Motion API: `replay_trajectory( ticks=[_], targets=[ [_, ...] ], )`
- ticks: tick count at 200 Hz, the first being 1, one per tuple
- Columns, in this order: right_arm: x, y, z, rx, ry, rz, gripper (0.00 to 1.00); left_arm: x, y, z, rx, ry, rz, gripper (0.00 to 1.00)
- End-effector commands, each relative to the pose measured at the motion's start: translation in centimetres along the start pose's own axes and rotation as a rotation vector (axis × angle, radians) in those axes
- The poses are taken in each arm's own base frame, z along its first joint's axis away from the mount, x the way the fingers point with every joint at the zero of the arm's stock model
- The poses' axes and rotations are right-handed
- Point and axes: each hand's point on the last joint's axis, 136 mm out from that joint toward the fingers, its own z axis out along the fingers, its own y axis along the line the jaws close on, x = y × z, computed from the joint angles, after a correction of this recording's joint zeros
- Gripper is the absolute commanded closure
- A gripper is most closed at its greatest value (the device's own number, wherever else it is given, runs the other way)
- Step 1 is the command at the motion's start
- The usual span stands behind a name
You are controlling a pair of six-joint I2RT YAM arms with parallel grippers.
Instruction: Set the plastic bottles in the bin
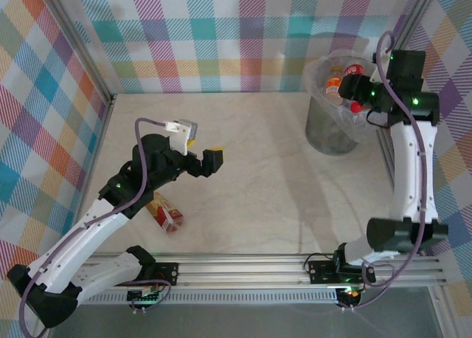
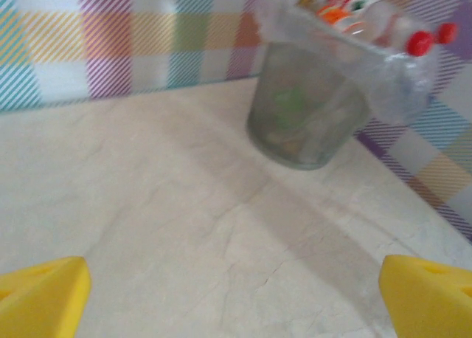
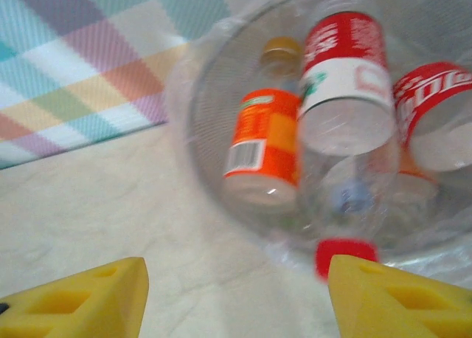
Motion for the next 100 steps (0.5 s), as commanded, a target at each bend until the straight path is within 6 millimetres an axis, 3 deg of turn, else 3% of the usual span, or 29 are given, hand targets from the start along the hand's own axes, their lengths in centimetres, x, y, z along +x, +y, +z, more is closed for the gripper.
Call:
replay_trajectory(
  ticks=[1,63,100],
  targets=[
    [1.7,4.4,-1.1,-0.219,0.001,-0.008,0.33,2.9,3.9,-2.4,-0.240,0.131,-0.150,0.00],
    [10.4,11.8,-6.2,-0.682,0.119,-0.027,0.20,9.2,10.0,-8.5,-0.621,0.238,-0.355,0.00],
    [15.5,15.5,-7.5,-0.839,0.224,-0.079,0.07,12.8,11.6,-9.8,-0.752,0.355,-0.412,0.00]
  ],
)
